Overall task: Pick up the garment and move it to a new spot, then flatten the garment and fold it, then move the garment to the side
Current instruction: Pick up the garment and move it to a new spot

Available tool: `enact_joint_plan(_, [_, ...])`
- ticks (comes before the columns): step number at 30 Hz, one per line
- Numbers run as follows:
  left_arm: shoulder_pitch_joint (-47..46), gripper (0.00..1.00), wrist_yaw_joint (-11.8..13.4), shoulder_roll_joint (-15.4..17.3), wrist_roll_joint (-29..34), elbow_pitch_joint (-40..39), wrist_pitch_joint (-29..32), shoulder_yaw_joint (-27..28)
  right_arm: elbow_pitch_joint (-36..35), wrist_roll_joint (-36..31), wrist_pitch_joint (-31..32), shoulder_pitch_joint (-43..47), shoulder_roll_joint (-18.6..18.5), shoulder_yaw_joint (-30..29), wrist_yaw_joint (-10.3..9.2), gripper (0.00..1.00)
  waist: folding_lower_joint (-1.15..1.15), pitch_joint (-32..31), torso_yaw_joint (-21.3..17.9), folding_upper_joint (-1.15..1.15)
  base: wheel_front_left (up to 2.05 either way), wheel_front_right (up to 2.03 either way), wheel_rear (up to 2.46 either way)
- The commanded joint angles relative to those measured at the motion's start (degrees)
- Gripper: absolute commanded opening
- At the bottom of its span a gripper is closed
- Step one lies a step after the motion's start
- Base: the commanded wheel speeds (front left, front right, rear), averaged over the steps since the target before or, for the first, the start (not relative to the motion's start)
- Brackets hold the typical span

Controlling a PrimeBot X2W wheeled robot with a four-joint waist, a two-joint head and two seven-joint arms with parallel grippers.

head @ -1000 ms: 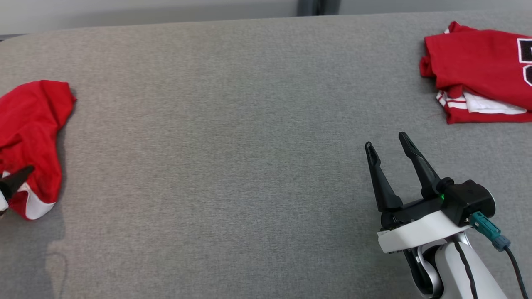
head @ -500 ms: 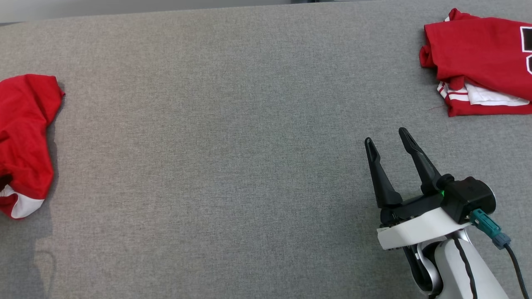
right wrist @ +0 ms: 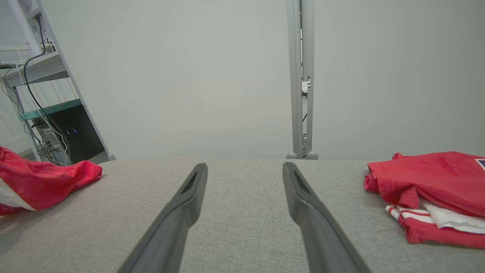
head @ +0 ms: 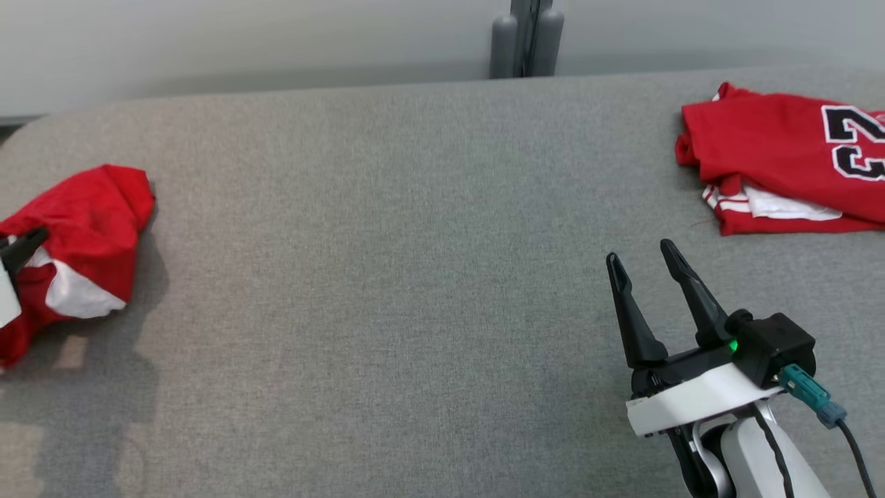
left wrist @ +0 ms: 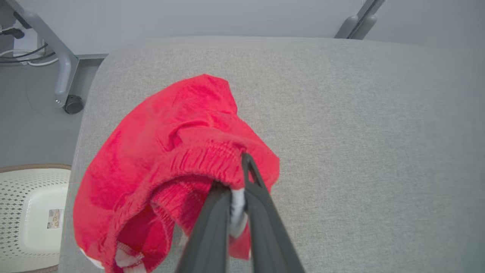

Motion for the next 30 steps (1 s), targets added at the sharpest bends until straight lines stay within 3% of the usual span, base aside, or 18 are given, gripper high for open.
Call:
enact_joint_plan(1, [-1.2, 0.00, -0.1, 0.5, -0.1, -2.1, -0.7, -1.0, 0.1, 0.6, 0.0, 0.9, -0.2, 0.2, 0.01, 1.00, 0.00, -3.0, -0.3, 0.00, 0.00, 0.00, 0.00])
enact_joint_plan(8, [-5.0, 0.00, -0.1, -0.6, 0.0, -10.7, -2.6, -4.7, 0.0, 2.0, 0.0, 2.5, -0.2, -0.3, 0.01, 1.00, 0.00, -6.7, -2.2, 0.00, 0.00, 0.00, 0.00])
enact_joint_plan(12, [-8.5, 0.00, -0.1, -3.2, 1.6, -14.5, -4.0, -6.9, -0.4, 2.4, 0.0, 3.4, -0.2, -1.3, 0.01, 1.00, 0.00, -8.0, -4.0, 0.00, 0.00, 0.00, 0.00])
enact_joint_plan(17, [-11.8, 0.00, -0.1, -7.3, 3.5, -17.1, -5.9, -8.8, -0.9, 2.6, 0.0, 3.7, -0.2, -2.3, 0.01, 1.00, 0.00, -8.5, -6.1, 0.00, 0.00, 0.00, 0.00])
enact_joint_plan(24, [-14.5, 0.00, 0.9, -17.1, 0.1, -19.2, -11.0, -7.2, -1.4, 1.5, 0.0, 4.7, -0.2, -4.6, 0.01, 1.00, 0.00, -8.2, -7.8, 0.00, 0.00, 0.00, 0.00])
enact_joint_plan(30, [-7.4, 0.00, 2.6, -20.4, -3.2, -20.2, -15.9, -5.9, -1.9, 0.9, 0.0, 5.5, -0.2, -5.8, 0.01, 1.00, 0.00, -7.7, -7.6, 0.00, 0.00, 0.00, 0.00])
